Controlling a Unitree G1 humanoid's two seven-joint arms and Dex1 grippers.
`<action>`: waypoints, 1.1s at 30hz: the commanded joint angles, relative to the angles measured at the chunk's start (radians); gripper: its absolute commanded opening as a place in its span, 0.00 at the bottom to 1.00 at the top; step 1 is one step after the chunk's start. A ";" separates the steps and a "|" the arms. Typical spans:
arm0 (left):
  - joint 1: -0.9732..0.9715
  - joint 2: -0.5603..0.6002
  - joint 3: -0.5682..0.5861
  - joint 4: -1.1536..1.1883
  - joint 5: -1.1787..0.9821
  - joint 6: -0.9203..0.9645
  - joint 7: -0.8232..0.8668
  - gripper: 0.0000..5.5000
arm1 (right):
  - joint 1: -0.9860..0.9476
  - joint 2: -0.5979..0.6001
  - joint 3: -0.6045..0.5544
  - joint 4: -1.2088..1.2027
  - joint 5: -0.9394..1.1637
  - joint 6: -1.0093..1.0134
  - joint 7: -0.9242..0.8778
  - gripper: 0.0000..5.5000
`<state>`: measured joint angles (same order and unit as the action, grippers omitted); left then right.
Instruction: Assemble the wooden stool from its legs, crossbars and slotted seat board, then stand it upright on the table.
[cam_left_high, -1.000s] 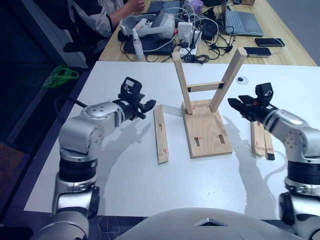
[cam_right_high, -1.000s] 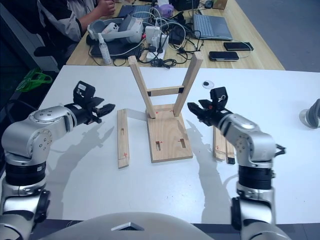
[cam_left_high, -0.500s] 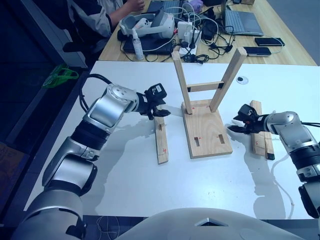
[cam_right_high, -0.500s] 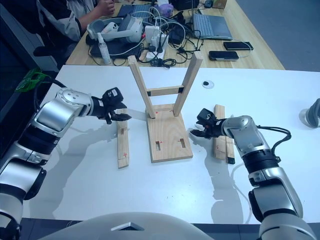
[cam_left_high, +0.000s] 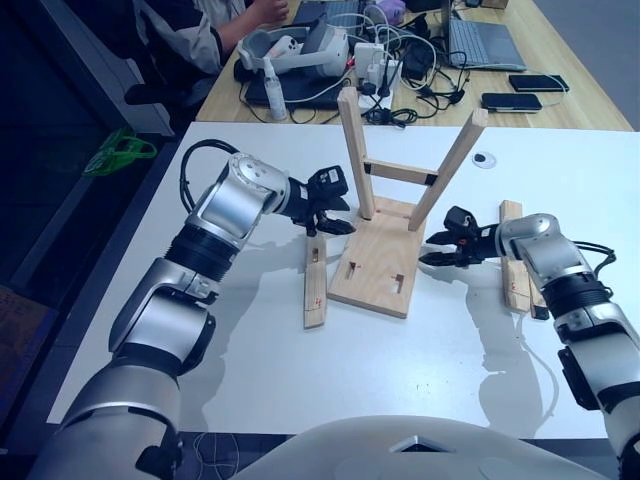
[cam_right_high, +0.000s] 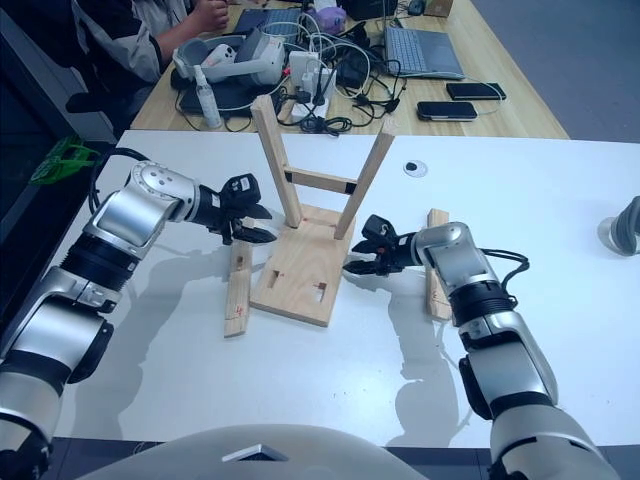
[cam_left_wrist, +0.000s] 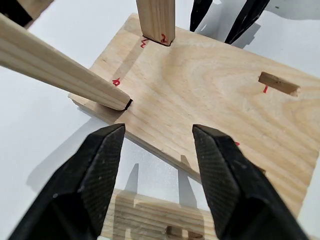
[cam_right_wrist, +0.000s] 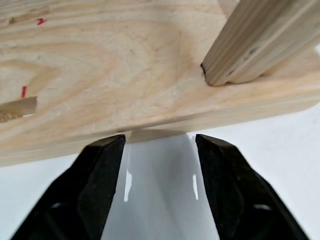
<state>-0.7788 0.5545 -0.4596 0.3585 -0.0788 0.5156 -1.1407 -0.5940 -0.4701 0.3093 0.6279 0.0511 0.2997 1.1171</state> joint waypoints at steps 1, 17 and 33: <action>0.070 0.043 0.041 -0.104 0.001 0.042 0.011 0.46 | -0.057 0.045 -0.023 0.073 -0.024 -0.039 -0.067 0.48; 0.327 0.108 0.325 -0.487 -0.080 0.303 0.240 0.46 | 0.059 -0.019 -0.228 -0.166 0.041 0.044 -0.212 0.48; 0.293 -0.307 0.588 -0.707 -0.120 0.647 0.844 0.46 | 0.512 -0.171 -0.600 -0.381 0.160 0.426 -0.463 0.48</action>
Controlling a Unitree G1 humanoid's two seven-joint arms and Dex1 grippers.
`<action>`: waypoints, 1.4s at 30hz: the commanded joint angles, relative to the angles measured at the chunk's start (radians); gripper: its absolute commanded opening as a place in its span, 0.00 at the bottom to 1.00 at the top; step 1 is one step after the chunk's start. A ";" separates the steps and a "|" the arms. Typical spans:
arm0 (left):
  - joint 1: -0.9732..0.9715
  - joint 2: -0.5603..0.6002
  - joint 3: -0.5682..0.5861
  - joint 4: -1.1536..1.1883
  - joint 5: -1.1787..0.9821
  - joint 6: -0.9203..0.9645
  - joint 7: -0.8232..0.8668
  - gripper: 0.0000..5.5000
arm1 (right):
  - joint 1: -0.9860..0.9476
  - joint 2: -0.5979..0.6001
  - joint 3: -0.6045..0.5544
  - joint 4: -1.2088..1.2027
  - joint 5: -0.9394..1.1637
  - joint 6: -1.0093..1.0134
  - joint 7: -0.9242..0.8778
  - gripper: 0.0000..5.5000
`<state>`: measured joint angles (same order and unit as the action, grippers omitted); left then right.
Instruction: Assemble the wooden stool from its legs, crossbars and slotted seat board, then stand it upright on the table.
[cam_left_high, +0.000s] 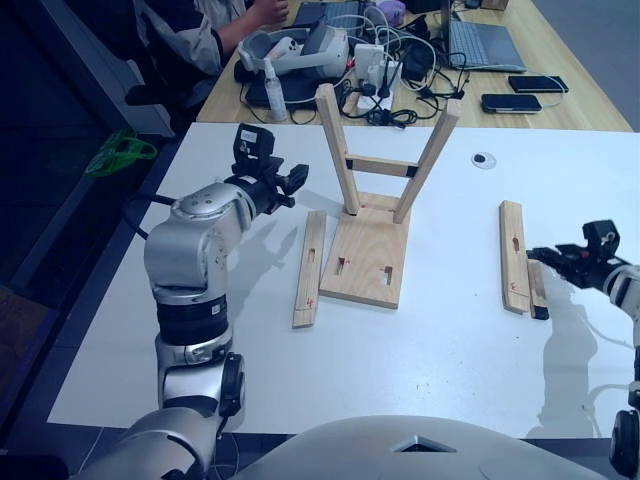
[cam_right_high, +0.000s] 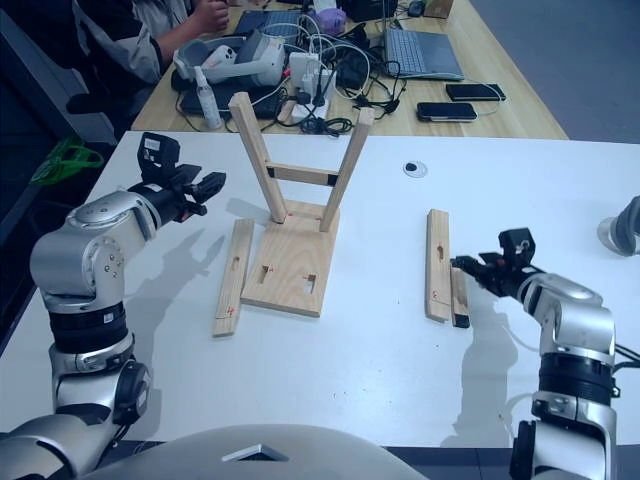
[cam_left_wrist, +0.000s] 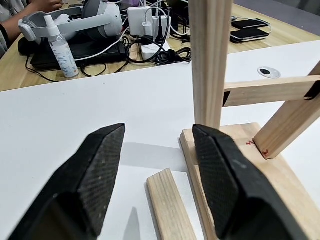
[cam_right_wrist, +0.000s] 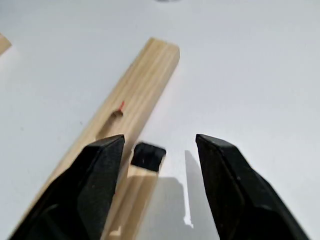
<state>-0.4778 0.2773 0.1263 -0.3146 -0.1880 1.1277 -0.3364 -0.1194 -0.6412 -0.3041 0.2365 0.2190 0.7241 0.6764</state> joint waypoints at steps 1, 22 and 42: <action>-0.005 -0.040 0.003 -0.043 -0.013 0.039 0.053 0.46 | 0.047 -0.001 0.018 0.013 -0.010 -0.003 -0.029 0.48; -0.020 -0.085 0.031 -0.042 -0.065 0.023 0.155 0.46 | 0.109 0.092 0.039 -0.224 0.033 0.063 -0.211 0.48; -0.070 -0.054 0.011 -0.043 -0.087 0.035 0.151 0.46 | 0.069 0.089 0.117 -0.219 0.019 0.018 -0.229 0.23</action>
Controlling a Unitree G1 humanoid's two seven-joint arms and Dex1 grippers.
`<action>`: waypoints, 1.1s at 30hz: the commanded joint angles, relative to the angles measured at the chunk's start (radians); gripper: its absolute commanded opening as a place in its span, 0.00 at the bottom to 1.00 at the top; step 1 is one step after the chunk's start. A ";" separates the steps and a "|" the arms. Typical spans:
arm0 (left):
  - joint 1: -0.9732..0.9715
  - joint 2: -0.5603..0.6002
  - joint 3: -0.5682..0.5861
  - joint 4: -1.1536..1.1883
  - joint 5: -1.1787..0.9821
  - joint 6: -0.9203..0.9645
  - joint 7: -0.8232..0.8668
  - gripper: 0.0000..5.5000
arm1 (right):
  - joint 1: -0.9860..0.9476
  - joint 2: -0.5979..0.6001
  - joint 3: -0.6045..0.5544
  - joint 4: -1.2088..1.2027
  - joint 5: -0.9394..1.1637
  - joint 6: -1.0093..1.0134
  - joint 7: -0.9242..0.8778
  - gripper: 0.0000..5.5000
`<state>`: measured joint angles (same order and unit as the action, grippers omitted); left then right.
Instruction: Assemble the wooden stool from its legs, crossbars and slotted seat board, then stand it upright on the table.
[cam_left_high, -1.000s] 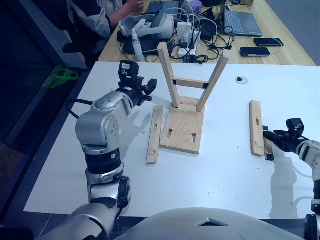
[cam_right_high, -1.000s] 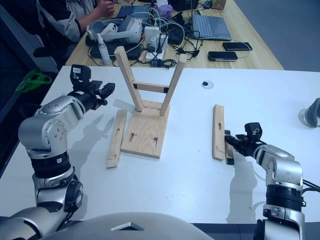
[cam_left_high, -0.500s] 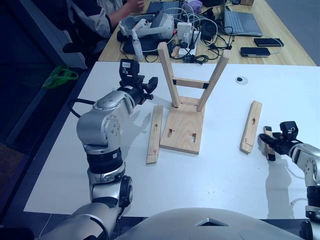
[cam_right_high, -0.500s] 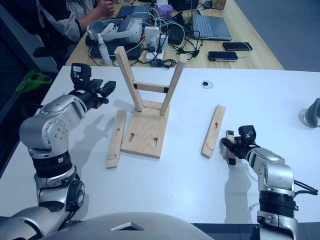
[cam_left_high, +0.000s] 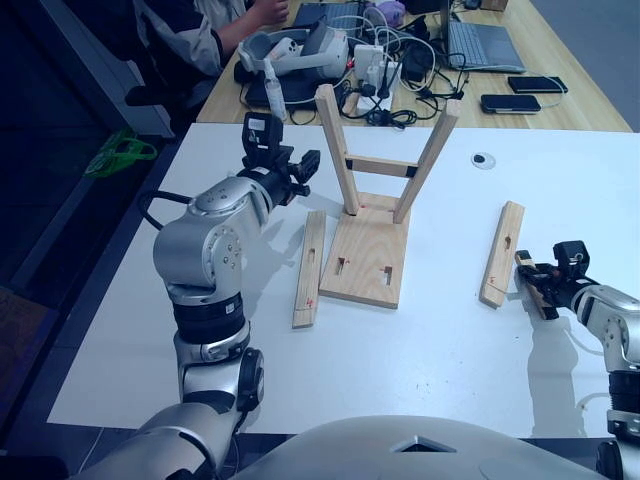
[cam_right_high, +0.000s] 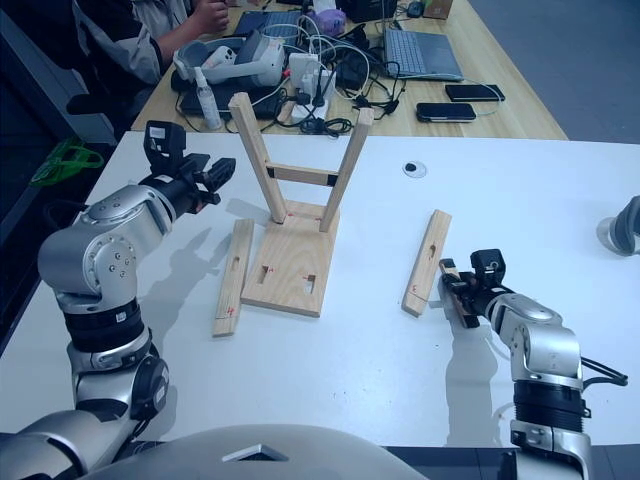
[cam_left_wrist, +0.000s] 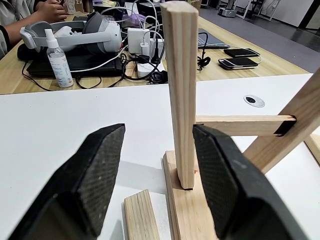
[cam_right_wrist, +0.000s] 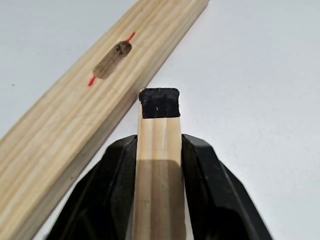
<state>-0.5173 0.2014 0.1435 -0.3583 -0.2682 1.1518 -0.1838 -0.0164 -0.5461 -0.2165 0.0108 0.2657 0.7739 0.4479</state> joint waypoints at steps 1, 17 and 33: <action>-0.039 0.025 -0.004 0.001 -0.012 0.016 -0.006 0.46 | -0.059 -0.032 0.039 0.023 -0.054 -0.077 0.001 0.23; -0.186 -0.119 0.224 -0.131 -0.422 0.455 -0.144 0.46 | -0.222 0.100 0.159 -0.460 0.294 -0.097 0.170 0.23; -0.084 0.045 0.016 -0.173 -0.347 0.261 -0.117 0.46 | -0.438 0.419 -0.004 -0.387 0.592 0.083 -0.287 0.23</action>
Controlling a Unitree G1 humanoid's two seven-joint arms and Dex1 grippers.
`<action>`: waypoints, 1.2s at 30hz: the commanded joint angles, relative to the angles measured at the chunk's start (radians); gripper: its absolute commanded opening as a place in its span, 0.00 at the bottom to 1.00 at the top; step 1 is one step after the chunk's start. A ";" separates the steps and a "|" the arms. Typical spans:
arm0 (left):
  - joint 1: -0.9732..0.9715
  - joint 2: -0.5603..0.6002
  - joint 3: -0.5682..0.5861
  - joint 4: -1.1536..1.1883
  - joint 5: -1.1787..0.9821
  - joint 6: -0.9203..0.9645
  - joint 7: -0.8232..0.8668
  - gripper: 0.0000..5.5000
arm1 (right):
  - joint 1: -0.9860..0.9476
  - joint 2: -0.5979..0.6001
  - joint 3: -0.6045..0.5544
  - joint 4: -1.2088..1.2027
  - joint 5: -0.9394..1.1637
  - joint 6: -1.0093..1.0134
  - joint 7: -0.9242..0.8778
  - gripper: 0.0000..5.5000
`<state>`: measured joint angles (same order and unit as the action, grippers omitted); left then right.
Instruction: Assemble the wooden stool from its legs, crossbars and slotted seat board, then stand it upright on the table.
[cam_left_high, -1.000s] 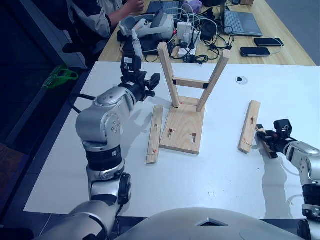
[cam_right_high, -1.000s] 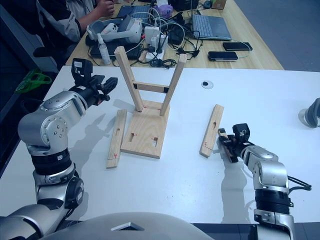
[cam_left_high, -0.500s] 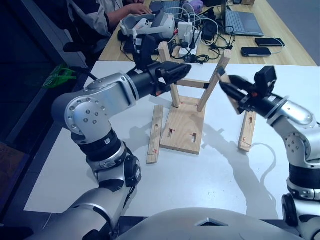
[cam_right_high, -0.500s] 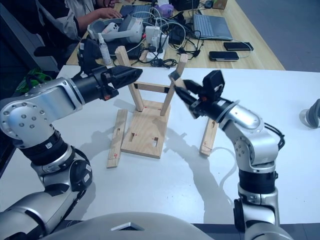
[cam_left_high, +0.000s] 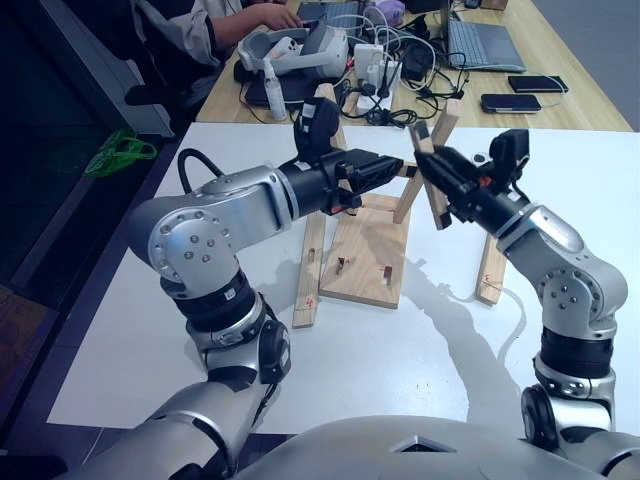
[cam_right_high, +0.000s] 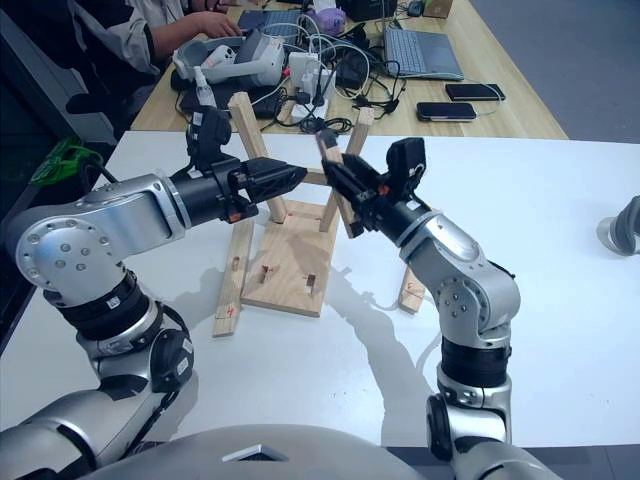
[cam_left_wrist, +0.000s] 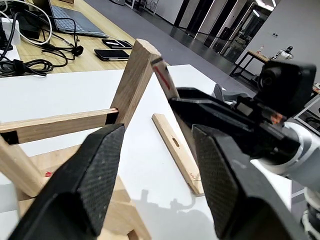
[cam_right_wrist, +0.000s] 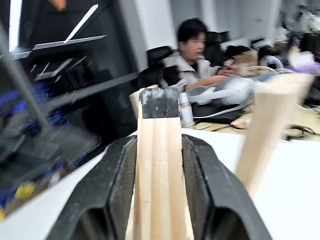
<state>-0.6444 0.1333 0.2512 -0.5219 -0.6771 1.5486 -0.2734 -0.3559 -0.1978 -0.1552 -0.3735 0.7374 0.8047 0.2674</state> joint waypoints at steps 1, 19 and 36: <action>0.053 0.145 -0.124 0.001 0.084 -0.194 -0.042 0.46 | -0.127 0.089 -0.078 0.006 0.146 0.058 -0.137 0.23; 0.091 0.311 -0.369 0.111 0.334 -0.860 -0.238 0.46 | -0.447 0.427 -0.231 0.331 0.456 -0.179 -0.613 0.23; -0.044 0.040 -0.252 0.152 0.116 -0.642 -0.043 0.46 | -0.400 0.478 -0.093 0.313 0.616 -0.379 -0.706 0.23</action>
<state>-0.6459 0.2021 -0.0092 -0.3974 -0.5464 0.8835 -0.3415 -0.7671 0.1263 -0.2708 -0.0430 1.3230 0.4467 -0.4107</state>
